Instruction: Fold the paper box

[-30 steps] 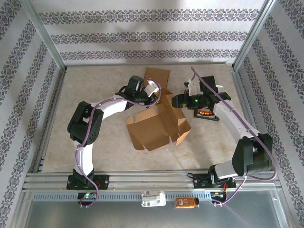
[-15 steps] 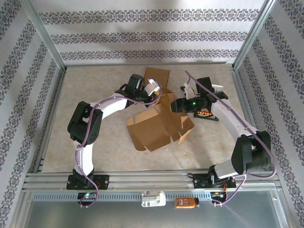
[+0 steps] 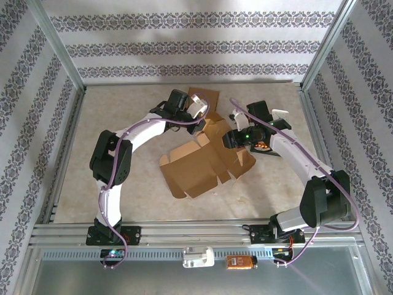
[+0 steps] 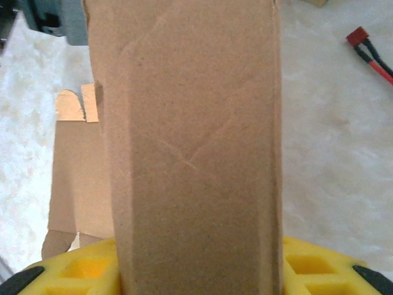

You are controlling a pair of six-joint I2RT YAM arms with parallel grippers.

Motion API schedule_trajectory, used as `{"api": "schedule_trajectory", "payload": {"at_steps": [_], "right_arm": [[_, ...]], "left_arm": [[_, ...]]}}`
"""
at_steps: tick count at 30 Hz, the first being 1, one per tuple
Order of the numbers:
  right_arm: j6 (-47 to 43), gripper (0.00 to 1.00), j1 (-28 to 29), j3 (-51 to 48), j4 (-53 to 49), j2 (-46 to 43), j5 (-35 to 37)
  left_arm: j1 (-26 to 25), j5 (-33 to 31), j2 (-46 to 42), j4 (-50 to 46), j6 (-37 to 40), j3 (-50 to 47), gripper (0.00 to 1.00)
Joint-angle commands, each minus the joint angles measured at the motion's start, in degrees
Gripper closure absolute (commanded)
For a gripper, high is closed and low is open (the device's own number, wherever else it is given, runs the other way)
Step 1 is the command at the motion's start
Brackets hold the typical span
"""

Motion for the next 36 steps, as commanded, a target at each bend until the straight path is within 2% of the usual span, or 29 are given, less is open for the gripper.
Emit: {"api": "schedule_trajectory", "payload": {"at_steps": [1,5,7,12,18,21,25,29,36], "right_arm": [[-0.5,0.55,0.7,0.2,0.1,-0.5,4.0],[-0.4,0.55,1.1,0.1,0.7,-0.8,8.3],[-0.6,0.55,1.3,0.0,0.9,-0.9,8.9],[-0.7,0.55,2.3,-0.1,2.0,-1.0,12.3],[-1.2,0.55,3.7,0.1,2.8,-1.0,16.6],[-2.1,0.55,4.6,-0.4,3.6,-1.5,18.7],[-3.7,0.55,6.0,-2.0,5.8,-2.6,19.7],[-6.5,0.55,8.1,-4.6,9.2,-4.8,21.5],[-11.7,0.55,11.7,-8.6,15.5,-8.2,26.7]], "left_arm": [[-1.2,4.1,-0.6,-4.9,-3.3,3.3,0.98],[-2.0,-0.6,-2.0,-8.4,-1.2,2.3,0.97],[-2.0,-0.6,-2.1,-8.9,-1.3,1.8,0.97],[-3.0,3.0,-1.6,-7.9,-6.3,1.3,0.95],[-5.1,-3.6,-2.1,-10.3,-12.0,0.0,0.95],[-5.8,-4.8,-4.1,-6.3,-16.3,-5.1,0.94],[-6.6,-4.0,-7.0,3.5,-24.2,-13.3,0.93],[-6.9,-6.4,-9.4,10.3,-29.5,-19.5,0.91],[-6.9,-4.4,-11.6,16.4,-34.2,-21.4,0.91]]}}
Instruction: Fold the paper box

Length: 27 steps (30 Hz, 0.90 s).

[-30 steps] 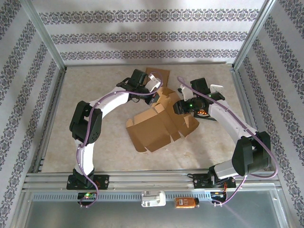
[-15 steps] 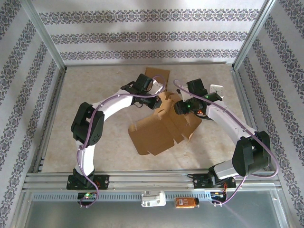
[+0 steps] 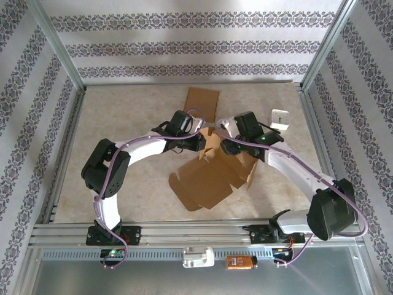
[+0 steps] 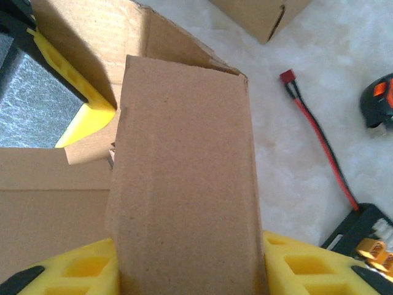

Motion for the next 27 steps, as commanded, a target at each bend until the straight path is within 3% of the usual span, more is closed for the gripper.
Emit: {"api": "schedule_trajectory", "payload": {"at_steps": [1,9,17,25,27], "right_arm": [[-4.7,0.55,1.8,-1.5,7.9,-2.3,5.5],[-9.5,0.56,5.2,-3.3,21.0,-0.8,12.0],[-12.3,0.55,7.2,-1.8,30.6,6.6,17.0],[-14.9,0.54,8.8,-4.7,34.1,8.9,15.0],[-16.7,0.54,9.3,-5.9,34.2,8.7,14.2]], "left_arm": [[-0.9,0.5,-3.7,6.5,-5.7,-1.7,0.91],[-0.9,-5.8,-8.8,12.6,-5.0,-6.5,0.91],[-0.9,-13.2,-7.5,13.0,-4.0,-9.0,0.88],[-0.9,-11.9,-7.0,18.2,-6.2,-16.0,0.85],[-0.9,-11.3,-7.7,20.4,-6.3,-17.8,0.8]]}}
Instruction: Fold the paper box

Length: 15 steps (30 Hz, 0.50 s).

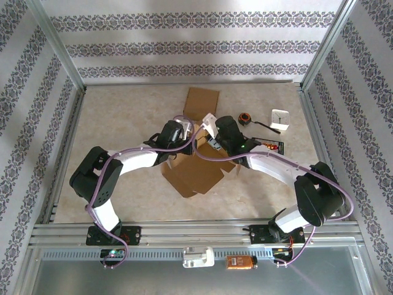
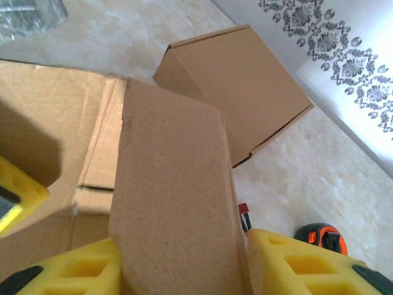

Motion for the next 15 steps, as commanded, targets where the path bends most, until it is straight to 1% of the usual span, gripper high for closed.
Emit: {"api": "schedule_trajectory", "payload": {"at_steps": [1,3,7,11,15], "right_arm": [[-3.8,0.54,0.8,-2.1,4.0,-0.3,-0.4],[-6.9,0.54,1.3,-3.6,4.4,-0.7,0.4],[-12.3,0.54,1.6,-5.8,4.7,-1.8,0.6],[-15.7,0.53,1.7,-7.3,4.7,-2.8,0.3],[-16.6,0.53,1.7,-7.2,4.5,-2.1,0.6]], "left_arm": [[-0.9,2.1,-0.7,6.0,-1.3,-2.9,0.76],[-0.8,3.8,-1.9,9.7,-0.1,-4.4,0.67],[-0.4,8.3,-4.0,15.1,5.0,-6.7,0.57],[0.9,9.4,-8.0,14.6,10.5,-8.7,0.53],[1.7,12.2,-14.3,11.7,19.7,-10.9,0.52]]}}
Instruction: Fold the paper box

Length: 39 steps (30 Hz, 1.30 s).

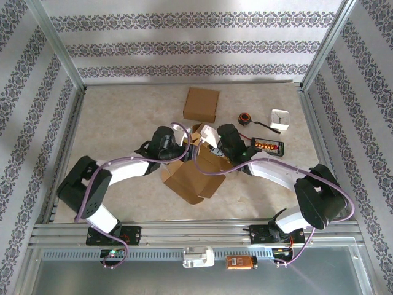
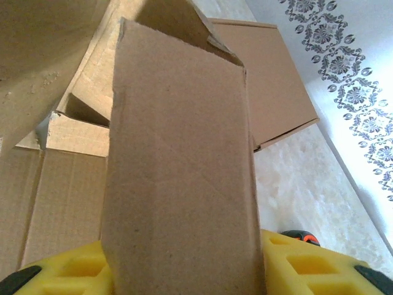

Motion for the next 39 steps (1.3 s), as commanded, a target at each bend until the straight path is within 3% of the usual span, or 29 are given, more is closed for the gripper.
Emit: {"api": "schedule_trajectory", "payload": {"at_steps": [1,6,10,16,22,33,39], "right_arm": [[-2.6,0.53,0.9,-0.6,0.3,-0.2,0.3],[-2.8,0.53,0.9,-0.2,0.4,0.4,0.3],[-3.2,0.53,0.9,0.0,0.2,0.4,-0.2],[-3.1,0.52,0.9,0.3,-1.0,0.5,-1.6],[-2.7,0.52,0.9,1.6,-2.4,0.7,-2.9],[-1.6,0.5,0.8,2.8,-4.1,0.4,-4.3],[-1.2,0.5,0.8,3.1,-4.0,0.3,-4.6]], "left_arm": [[0.9,4.1,-6.4,2.0,11.1,-2.1,0.52],[3.0,1.0,-15.9,-1.4,17.8,-4.1,0.49],[7.9,1.3,-15.2,-11.0,24.4,0.2,0.49],[16.3,19.1,-7.2,-11.8,32.5,3.7,0.49],[16.4,29.2,4.0,-21.7,40.5,13.7,0.46],[14.8,36.7,14.8,-25.6,43.0,21.8,0.44],[13.2,32.2,18.3,-28.2,42.3,24.9,0.45]]}}
